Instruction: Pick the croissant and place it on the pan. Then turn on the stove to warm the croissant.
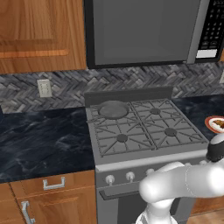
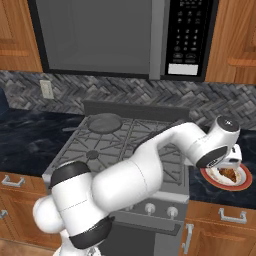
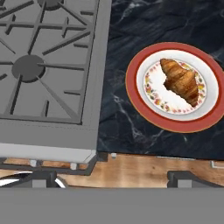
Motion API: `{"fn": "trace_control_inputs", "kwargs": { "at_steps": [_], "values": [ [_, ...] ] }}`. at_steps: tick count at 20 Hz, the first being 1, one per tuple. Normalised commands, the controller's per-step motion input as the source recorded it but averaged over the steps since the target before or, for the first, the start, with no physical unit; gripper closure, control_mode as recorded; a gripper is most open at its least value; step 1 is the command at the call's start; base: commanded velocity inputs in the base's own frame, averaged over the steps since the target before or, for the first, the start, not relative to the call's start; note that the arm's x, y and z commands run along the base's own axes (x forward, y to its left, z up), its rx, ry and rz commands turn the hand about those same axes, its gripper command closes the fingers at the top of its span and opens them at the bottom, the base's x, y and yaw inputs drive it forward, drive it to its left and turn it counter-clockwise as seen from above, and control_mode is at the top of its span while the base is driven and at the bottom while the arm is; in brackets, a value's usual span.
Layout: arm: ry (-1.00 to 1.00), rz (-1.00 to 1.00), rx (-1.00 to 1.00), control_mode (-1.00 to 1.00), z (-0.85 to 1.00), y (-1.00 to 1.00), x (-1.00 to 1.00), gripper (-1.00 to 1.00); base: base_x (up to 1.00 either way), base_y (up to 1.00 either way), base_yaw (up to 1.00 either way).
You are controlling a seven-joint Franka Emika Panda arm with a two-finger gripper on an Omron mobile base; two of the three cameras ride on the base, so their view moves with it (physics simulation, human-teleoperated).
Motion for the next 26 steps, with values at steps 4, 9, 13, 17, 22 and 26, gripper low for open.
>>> {"fn": "trace_control_inputs", "kwargs": {
  "at_steps": [4, 9, 13, 17, 22, 26],
  "values": [
    [0.0, 0.05, 0.0, -1.0, -0.21, -0.19, 0.15, -1.0, 0.0, 0.0, 0.0],
    [0.0, 0.08, 0.0, -1.0, -0.18, -0.15, 0.18, -1.0, 0.0, 0.0, 0.0],
    [0.02, 0.07, 0.0, -1.0, -0.12, -0.14, 0.18, -1.0, 0.0, 0.0, 0.0],
    [0.06, 0.05, 0.0, -1.0, -0.11, -0.13, 0.17, -1.0, 0.0, 0.0, 0.0],
    [0.07, 0.04, 0.0, -1.0, -0.16, -0.11, 0.16, -1.0, 0.0, 0.0, 0.0],
    [0.02, 0.03, 0.0, -1.0, -0.18, -0.1, 0.16, -1.0, 0.0, 0.0, 0.0]
  ]
}}
